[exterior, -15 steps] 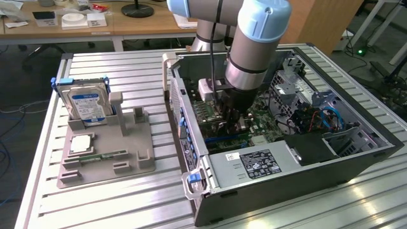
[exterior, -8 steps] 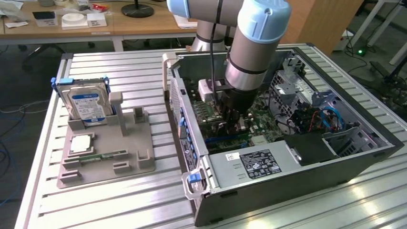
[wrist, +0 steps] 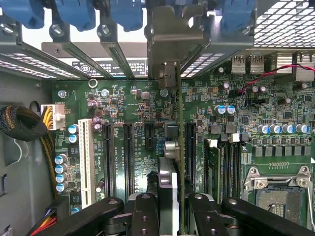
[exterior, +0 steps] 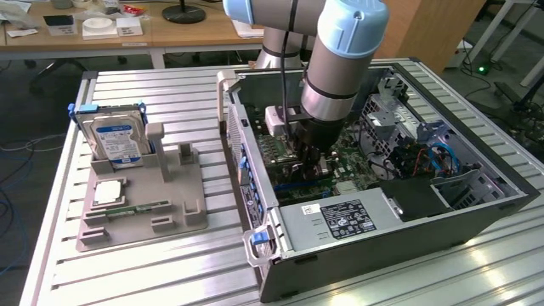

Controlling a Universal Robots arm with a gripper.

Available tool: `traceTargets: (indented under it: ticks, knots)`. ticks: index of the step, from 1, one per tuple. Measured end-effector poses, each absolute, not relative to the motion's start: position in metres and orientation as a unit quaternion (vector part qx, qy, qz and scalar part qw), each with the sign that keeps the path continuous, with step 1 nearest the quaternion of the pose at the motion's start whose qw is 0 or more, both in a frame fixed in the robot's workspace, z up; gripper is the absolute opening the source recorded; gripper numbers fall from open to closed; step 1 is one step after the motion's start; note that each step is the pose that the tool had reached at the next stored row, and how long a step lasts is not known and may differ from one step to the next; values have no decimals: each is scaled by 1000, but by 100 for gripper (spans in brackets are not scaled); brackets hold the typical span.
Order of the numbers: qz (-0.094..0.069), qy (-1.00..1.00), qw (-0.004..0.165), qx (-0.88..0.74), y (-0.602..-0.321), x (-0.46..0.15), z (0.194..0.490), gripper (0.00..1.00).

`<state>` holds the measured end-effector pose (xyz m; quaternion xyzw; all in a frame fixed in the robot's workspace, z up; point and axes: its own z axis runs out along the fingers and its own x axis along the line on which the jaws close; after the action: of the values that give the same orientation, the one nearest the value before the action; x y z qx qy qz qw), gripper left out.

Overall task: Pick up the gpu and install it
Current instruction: 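Insert the gpu into the slot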

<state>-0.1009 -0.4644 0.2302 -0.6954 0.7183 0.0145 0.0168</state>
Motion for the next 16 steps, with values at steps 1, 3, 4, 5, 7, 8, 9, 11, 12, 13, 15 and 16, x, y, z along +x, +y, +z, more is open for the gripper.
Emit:
traceTargets:
  ticks: [1,3,4,5,7,8,9,11,12,13,15,16]
  knots:
    - [15,718,17,-695,-464,-101,230,28]
    - [15,718,17,-695,-464,-101,228,28]
    - [15,718,17,-695,-464,-101,227,28]
    - [15,718,16,-695,-464,-101,226,28]
    - [15,718,16,-695,-464,-101,225,28]
    - [15,718,16,-695,-464,-101,224,28]
    - [15,718,16,-695,-464,-101,222,28]
    - [15,718,16,-696,-464,-101,221,28]
    - [15,718,16,-696,-464,-101,221,28]
    - [15,718,16,-696,-464,-101,221,28]
    - [15,718,16,-696,-464,-101,221,28]
    - [15,718,16,-696,-464,-101,221,28]
